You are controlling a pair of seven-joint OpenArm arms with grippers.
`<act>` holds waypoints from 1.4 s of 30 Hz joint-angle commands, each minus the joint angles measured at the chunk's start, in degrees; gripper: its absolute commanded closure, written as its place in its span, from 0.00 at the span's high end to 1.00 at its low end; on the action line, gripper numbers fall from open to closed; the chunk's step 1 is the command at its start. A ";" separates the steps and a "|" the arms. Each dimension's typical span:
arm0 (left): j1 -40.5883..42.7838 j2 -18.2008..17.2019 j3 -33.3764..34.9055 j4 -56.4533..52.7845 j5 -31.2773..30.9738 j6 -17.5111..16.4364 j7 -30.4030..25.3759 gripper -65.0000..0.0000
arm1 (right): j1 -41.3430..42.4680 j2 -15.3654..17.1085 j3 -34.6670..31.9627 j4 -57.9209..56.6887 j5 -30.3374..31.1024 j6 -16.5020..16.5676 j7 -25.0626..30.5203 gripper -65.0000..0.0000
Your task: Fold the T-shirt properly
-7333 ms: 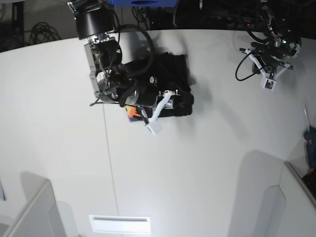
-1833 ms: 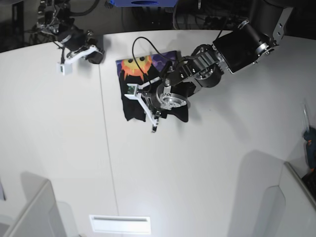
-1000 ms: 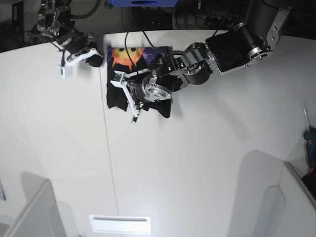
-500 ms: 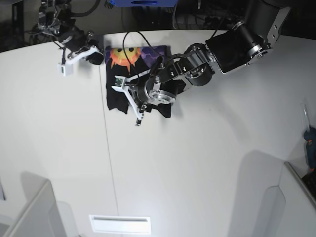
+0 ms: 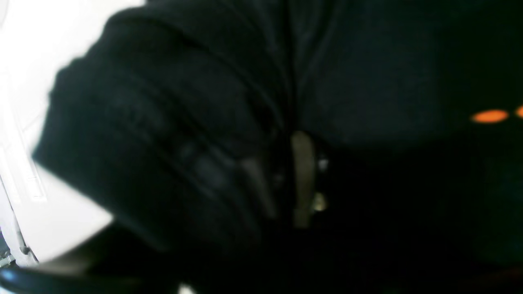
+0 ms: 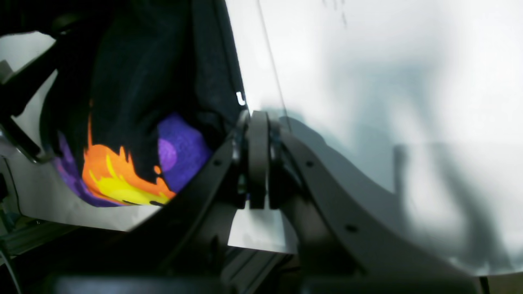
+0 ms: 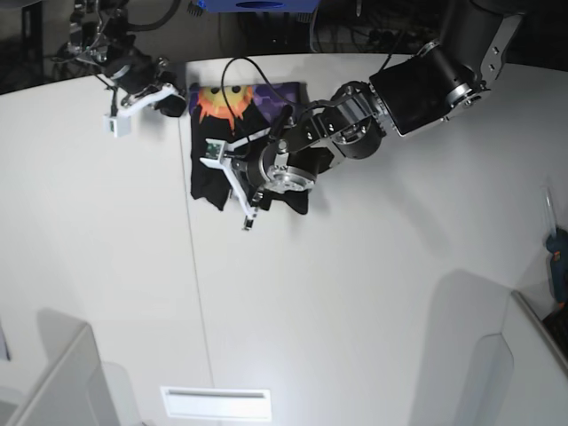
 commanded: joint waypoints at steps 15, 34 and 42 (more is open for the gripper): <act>-4.80 -0.53 -9.27 8.93 -0.33 -2.42 2.60 0.65 | -0.18 0.49 0.10 0.86 0.65 0.51 0.79 0.00; 19.72 -5.45 -48.48 32.22 -1.29 -2.42 6.82 0.00 | -12.05 -1.79 0.10 14.57 -19.66 0.86 11.07 0.00; 34.40 -12.92 -68.17 31.96 -15.71 -2.42 -11.29 0.00 | -16.54 -1.97 0.63 14.57 -29.42 7.63 12.92 0.00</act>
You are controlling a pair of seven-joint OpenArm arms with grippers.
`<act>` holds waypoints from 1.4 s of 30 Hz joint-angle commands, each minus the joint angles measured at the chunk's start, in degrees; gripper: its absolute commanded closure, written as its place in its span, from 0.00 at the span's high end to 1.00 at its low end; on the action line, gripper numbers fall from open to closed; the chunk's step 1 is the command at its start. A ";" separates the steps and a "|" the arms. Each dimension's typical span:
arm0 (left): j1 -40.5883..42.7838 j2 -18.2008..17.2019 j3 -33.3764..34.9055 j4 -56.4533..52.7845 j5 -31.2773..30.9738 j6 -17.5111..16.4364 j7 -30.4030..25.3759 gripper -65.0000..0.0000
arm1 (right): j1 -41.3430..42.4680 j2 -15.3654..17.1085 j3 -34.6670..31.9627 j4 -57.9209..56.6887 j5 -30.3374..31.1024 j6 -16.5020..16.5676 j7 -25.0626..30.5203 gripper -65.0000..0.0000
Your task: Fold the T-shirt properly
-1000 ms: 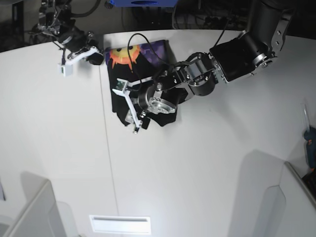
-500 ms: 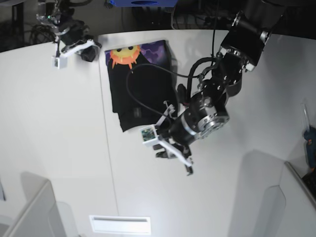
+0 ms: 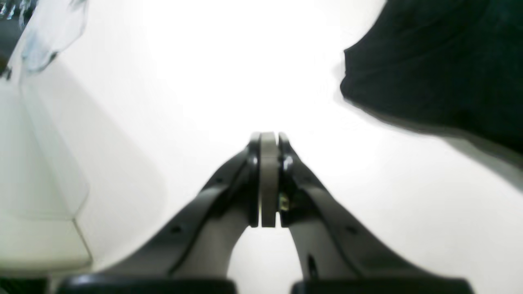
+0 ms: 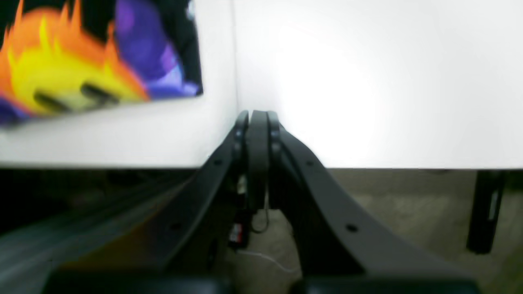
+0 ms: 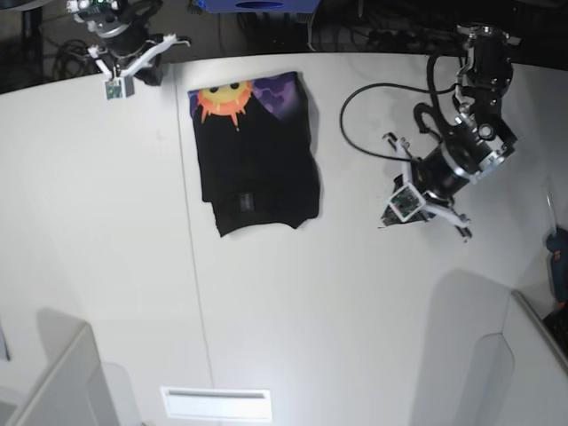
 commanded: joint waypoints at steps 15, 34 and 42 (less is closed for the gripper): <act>29.61 -3.43 -16.11 -0.07 -5.40 0.29 -25.33 0.00 | -14.03 3.95 0.52 1.09 -14.84 1.47 16.43 0.00; 51.41 2.28 -15.49 -15.45 -5.40 0.29 -26.56 0.00 | -22.38 10.19 -5.90 -3.13 -14.84 1.65 -2.99 0.00; 46.75 5.18 -11.45 -30.04 -5.40 0.29 -26.65 0.00 | -16.31 16.26 -19.26 -13.95 -14.84 1.29 -3.17 0.00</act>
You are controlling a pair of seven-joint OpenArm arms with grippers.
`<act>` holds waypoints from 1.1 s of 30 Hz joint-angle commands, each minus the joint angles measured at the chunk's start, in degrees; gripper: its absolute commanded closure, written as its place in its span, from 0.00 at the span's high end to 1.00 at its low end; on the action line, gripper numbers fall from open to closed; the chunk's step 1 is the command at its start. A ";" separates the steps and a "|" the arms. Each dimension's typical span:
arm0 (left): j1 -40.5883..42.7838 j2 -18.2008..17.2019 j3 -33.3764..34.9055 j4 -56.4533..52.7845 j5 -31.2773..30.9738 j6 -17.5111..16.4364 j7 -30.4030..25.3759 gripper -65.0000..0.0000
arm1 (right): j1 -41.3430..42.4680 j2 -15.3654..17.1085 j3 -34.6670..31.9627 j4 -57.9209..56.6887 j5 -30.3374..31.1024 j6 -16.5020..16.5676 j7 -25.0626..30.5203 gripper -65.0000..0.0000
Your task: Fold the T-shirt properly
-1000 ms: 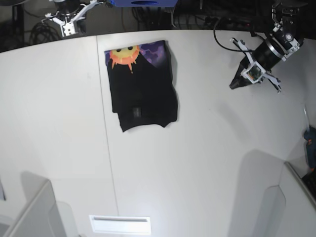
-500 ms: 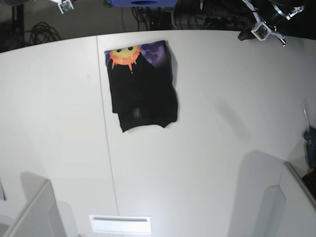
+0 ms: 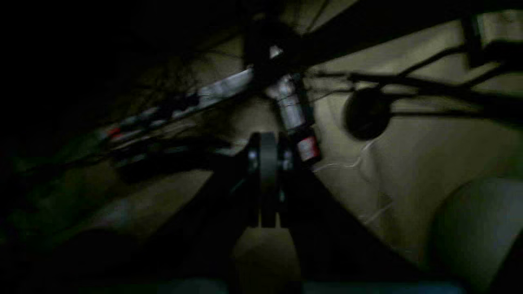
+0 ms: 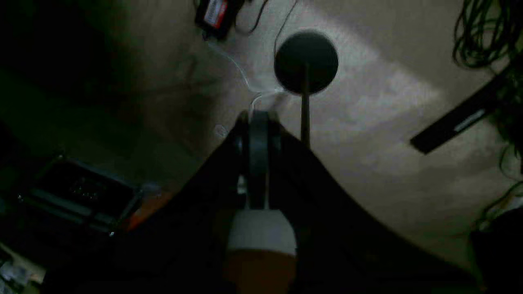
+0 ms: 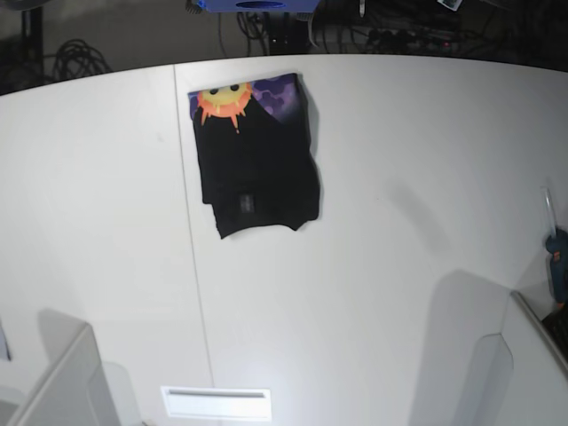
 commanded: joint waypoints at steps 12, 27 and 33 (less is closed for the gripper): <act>-13.44 3.61 8.03 -27.18 -0.24 -0.52 -0.47 0.00 | 15.67 2.74 -9.85 -23.76 0.18 0.36 -0.11 0.00; -36.56 6.25 17.00 -67.36 12.86 6.83 -14.27 0.00 | 33.16 -5.87 -17.68 -63.06 0.44 0.36 15.45 0.00; -43.94 6.16 22.89 -74.83 12.50 7.35 -14.80 0.00 | 40.20 -11.32 -17.68 -82.31 8.09 0.36 27.23 0.00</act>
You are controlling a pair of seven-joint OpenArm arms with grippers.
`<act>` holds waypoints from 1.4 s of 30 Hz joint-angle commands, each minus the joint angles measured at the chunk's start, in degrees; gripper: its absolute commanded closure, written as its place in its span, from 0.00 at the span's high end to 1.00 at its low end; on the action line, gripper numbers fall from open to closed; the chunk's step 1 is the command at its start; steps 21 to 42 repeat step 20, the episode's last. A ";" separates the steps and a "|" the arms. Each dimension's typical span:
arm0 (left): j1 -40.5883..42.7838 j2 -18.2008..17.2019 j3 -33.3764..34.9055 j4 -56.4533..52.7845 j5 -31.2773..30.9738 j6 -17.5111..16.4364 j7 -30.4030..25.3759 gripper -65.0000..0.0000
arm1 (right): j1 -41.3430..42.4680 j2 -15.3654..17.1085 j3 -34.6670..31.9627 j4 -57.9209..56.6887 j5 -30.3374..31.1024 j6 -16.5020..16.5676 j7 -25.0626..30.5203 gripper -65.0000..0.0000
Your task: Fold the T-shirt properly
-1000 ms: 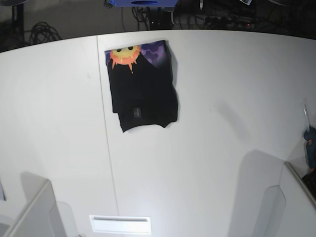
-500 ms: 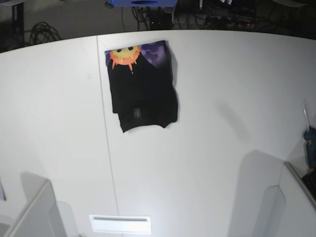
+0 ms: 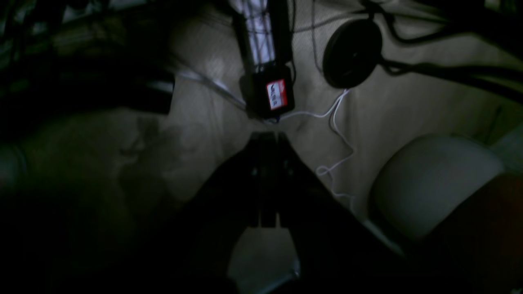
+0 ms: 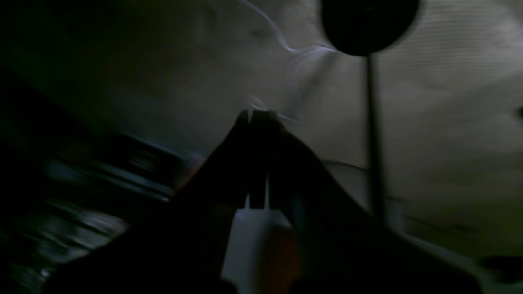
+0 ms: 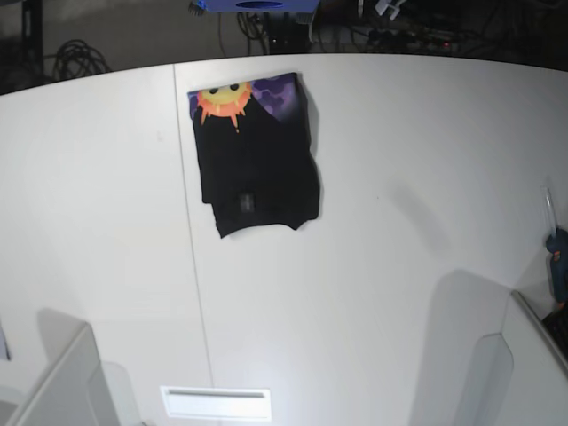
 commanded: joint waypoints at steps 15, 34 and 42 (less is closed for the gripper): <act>-2.48 -0.31 0.60 0.19 0.64 8.65 2.16 0.00 | 1.43 -1.68 -0.19 -6.27 12.25 0.14 18.66 0.00; -3.09 -0.31 0.51 0.19 0.20 9.70 2.16 0.00 | 2.05 -1.77 -0.46 -6.18 12.16 0.14 18.75 0.00; -3.09 -0.31 0.51 0.19 0.20 9.70 2.16 0.00 | 2.05 -1.77 -0.46 -6.18 12.16 0.14 18.75 0.00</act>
